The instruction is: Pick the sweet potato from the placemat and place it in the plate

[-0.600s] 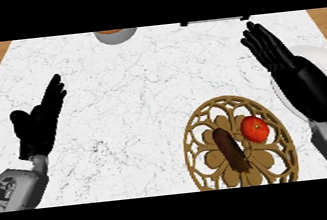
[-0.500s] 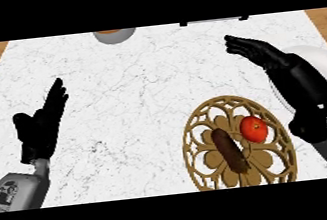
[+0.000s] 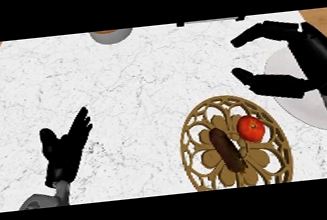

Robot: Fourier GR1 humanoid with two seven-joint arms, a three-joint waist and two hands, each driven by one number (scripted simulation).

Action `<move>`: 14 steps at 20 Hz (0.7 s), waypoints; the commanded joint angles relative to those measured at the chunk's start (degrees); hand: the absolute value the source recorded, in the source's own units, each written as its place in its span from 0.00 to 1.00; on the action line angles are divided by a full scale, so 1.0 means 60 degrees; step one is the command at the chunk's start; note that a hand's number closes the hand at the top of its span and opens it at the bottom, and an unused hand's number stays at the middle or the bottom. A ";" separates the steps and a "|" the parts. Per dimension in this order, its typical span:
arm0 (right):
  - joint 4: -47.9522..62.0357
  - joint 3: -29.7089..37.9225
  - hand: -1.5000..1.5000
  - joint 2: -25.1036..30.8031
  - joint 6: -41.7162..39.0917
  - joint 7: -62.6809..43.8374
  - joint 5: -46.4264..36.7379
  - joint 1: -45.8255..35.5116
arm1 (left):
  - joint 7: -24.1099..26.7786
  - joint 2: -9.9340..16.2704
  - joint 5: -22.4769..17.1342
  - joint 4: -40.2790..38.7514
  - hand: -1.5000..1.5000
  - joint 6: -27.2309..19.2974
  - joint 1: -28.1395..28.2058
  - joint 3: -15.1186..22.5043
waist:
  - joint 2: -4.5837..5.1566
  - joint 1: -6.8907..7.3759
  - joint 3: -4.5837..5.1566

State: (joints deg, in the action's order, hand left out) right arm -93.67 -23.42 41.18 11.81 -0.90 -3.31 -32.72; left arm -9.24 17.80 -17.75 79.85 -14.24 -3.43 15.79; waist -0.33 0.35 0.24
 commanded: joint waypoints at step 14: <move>-0.2822 -0.0993 0.00 0.1721 -0.3555 -0.3165 -0.2430 0.0596 | 0.0040 -0.0522 0.0202 0.0002 0.50 0.0330 0.0407 -0.0154 | -0.0030 0.0007 0.0017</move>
State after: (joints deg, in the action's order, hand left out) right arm -107.21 -25.68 47.26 -0.60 -10.95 -15.74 -25.53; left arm -9.29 14.47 -16.70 79.51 -12.30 -1.37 15.14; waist -0.35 -0.12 0.17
